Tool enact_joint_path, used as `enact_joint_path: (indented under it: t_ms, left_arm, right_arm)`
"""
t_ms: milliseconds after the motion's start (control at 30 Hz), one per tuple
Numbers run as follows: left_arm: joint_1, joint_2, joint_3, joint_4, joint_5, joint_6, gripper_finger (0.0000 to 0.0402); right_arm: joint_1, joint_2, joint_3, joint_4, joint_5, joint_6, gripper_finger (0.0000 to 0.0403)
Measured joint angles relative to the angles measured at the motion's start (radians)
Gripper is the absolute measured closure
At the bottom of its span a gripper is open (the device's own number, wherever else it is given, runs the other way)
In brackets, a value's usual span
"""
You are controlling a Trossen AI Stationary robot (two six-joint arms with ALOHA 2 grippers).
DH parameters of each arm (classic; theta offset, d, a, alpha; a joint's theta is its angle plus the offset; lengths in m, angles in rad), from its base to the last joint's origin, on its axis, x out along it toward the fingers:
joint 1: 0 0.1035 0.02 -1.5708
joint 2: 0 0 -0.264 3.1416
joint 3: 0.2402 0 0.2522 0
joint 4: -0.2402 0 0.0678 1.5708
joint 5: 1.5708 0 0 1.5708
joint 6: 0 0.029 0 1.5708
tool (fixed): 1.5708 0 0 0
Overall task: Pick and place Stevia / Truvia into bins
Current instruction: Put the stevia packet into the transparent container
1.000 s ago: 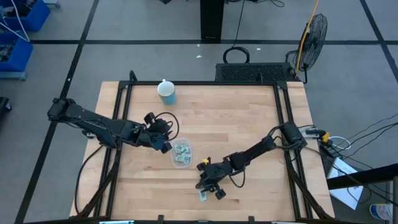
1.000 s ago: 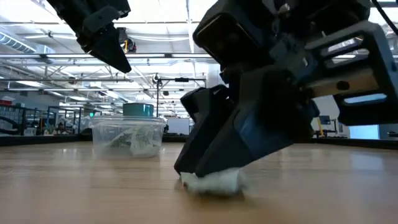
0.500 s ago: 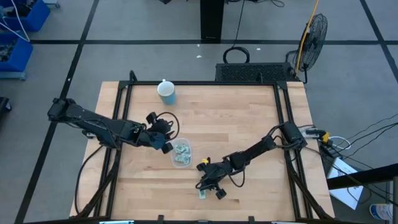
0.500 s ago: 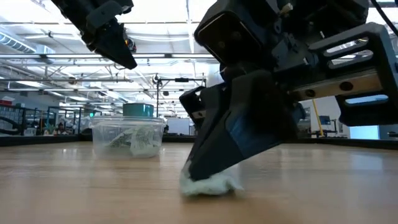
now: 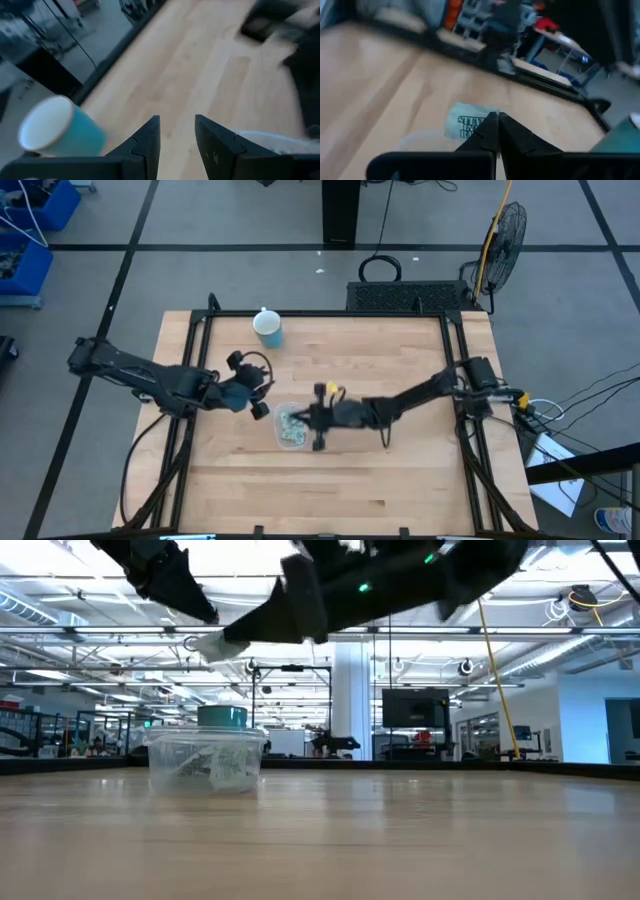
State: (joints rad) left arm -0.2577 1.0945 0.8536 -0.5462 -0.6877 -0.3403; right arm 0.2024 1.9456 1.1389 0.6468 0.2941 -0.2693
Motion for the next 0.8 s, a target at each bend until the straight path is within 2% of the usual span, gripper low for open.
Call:
enact_joint_path:
  t_ms: [67, 233, 800]
  left_arm:
    - [0.0, -0.031, 0.0, 0.003, -0.017, 0.038, 0.0273]
    - [0.0, -0.086, 0.0, -0.009, -0.017, 0.044, 0.0273]
    - [-0.001, -0.119, 0.0, -0.003, 0.016, -0.009, 0.0273]
  right_arm:
    - [-0.049, 0.008, 0.001, 0.005, -0.063, 0.091, 0.0402]
    - [-0.104, 0.017, 0.0, -0.047, -0.087, 0.151, 0.0402]
    - [-0.081, 0.063, 0.001, -0.129, -0.091, 0.077, 0.0398]
